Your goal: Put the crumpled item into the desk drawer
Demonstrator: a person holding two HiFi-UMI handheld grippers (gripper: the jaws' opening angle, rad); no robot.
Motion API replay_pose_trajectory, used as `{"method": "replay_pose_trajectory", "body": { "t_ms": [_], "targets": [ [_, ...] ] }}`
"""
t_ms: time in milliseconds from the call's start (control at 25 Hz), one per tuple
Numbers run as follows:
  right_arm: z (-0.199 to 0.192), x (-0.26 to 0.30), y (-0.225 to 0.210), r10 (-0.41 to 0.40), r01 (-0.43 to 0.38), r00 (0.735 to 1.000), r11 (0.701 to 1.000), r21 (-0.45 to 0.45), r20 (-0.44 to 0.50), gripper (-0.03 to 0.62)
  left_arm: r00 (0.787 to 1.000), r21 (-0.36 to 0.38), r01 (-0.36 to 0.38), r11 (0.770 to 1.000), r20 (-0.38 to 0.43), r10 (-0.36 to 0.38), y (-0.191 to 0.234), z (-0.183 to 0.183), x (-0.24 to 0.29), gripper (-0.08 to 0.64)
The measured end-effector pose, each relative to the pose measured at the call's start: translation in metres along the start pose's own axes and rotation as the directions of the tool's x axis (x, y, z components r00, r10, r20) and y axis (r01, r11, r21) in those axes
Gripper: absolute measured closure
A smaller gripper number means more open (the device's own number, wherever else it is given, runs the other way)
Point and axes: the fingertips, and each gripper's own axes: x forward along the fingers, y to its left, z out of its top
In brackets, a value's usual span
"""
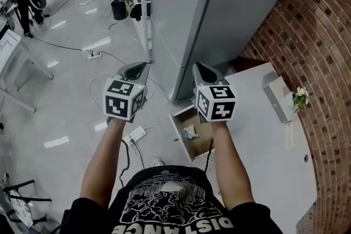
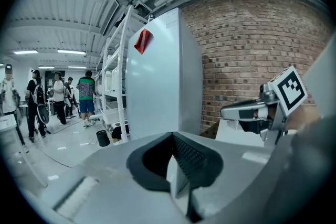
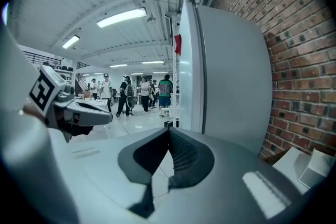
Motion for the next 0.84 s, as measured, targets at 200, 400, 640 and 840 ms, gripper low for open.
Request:
{"method": "replay_pose_trajectory", "body": {
  "t_ms": [200,400,640,840],
  "targets": [
    [0.0002,-0.0021,-0.0030,-0.010,0.010,1.000,1.000,-0.001,0.002,0.592,1.000,0.002,0.001,1.000,0.008,-0.001,0.0020,0.0001,-0.0012,0.561],
    [0.0008,-0.0032,-0.0052,-0.016,0.016,1.000,1.000,0.000,0.007,0.591,1.000,0.005,0.005,1.000,0.007,-0.006,0.0019,-0.0016,0.0006,0.561],
    [-0.0006,-0.0046,-0.0071,-0.017,0.017,1.000,1.000,0.005,0.009,0.591,1.000,0.005,0.003,1.000,0.004,-0.003,0.0018,-0.0040,0.0006,0.561],
    [-0.0010,-0.0053,-0.0073,-0.014,0.014,1.000,1.000,0.008,0.013,0.591,1.000,0.009,0.006,1.000,0.003,-0.006,-0.0004,-0.0043,0.0011,0.561]
  ]
}}
